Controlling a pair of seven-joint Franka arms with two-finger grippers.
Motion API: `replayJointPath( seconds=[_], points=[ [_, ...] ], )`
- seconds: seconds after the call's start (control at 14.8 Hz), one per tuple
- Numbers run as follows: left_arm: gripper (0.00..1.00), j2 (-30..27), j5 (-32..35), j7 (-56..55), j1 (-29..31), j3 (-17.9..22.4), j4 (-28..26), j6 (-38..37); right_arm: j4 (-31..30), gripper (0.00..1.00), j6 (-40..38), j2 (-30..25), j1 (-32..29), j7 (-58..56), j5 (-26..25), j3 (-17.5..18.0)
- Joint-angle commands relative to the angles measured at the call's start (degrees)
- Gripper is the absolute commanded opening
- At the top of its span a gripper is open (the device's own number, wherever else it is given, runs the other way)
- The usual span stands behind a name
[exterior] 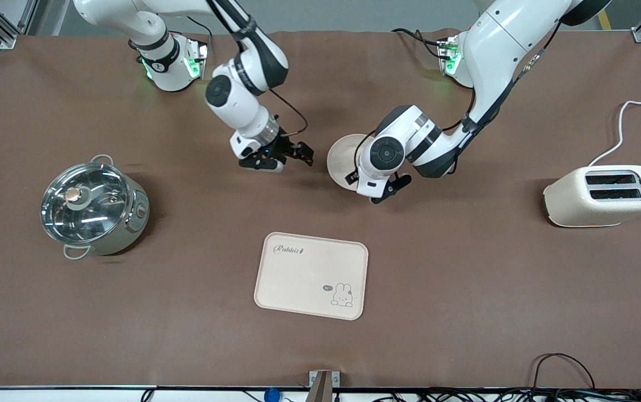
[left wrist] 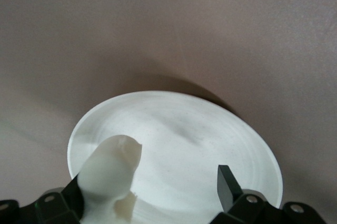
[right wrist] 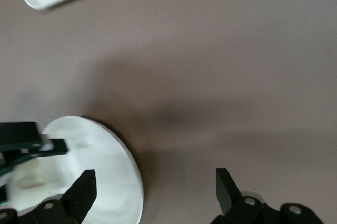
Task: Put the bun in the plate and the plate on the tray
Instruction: 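Release the bun onto the plate while the right gripper reaches the plate, then grasp the plate rim with the right gripper while the left gripper withdraws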
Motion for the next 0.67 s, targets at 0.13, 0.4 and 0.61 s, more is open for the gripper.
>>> replayJointPath(
  seconds=[0.13,0.4,0.61],
  points=[
    [1.00,-2.04,0.91,-0.15,0.31,-0.68,-0.20,-3.66,2.77,1.00,2.65,3.85,4.02,1.40,3.28,-0.87],
    [1.00,-6.68,0.12,5.46,8.09,-3.83,2.42,-12.24,3.91,0.97,8.07,7.35,6.82,1.49,4.50,-0.87],
    [1.00,-7.67,0.47,6.35,14.79,-7.53,11.46,-18.23,6.46,0.86,10.47,10.78,8.85,1.66,5.82,-0.87]
  ],
)
